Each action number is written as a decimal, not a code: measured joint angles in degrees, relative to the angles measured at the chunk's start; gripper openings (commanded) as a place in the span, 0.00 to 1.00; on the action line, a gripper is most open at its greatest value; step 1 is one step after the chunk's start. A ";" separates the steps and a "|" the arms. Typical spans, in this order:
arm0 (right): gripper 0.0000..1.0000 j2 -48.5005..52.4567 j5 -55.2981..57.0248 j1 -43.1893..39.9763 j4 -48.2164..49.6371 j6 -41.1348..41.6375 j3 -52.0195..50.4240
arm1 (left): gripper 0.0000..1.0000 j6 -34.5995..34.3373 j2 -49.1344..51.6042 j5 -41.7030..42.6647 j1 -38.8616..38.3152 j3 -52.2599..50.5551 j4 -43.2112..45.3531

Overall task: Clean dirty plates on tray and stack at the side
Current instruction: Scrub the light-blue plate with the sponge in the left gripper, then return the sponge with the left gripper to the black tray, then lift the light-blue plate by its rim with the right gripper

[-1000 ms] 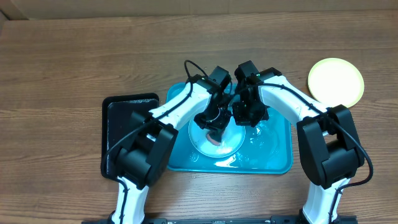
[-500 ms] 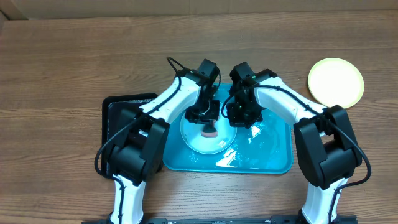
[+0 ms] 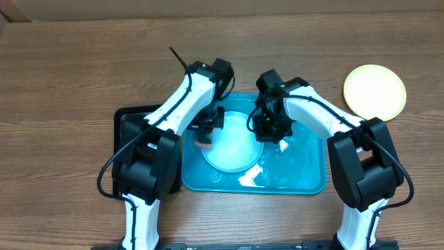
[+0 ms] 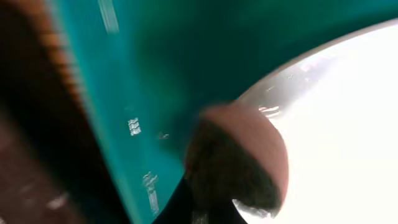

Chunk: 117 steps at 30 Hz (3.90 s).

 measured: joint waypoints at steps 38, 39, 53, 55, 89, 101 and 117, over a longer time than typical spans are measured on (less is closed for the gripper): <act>0.04 0.00 0.04 -0.09 0.00 -0.07 0.00 | 0.30 -5.90 -22.86 1.55 24.65 -36.09 13.97; 0.04 0.00 0.02 -0.07 -0.02 -0.04 0.00 | 0.39 -5.38 -22.86 1.79 25.11 -36.09 14.34; 0.04 0.00 0.04 -0.07 -0.17 -0.11 0.02 | 0.64 0.48 -23.41 5.14 25.18 -34.21 14.03; 0.04 0.00 0.26 -0.07 -0.81 -0.11 0.28 | 0.65 1.07 -24.81 5.86 24.61 -32.37 12.79; 0.04 -30.34 34.23 -0.09 -10.34 -7.26 5.07 | 0.74 2.75 -34.67 9.70 20.06 -23.52 4.26; 0.04 -30.32 31.36 1.53 -10.14 -8.87 5.07 | 0.11 4.09 -34.67 9.75 19.93 -23.52 4.55; 0.04 -23.32 31.80 2.60 -9.90 -5.81 5.07 | 0.15 4.90 -34.67 9.73 19.32 -23.52 4.81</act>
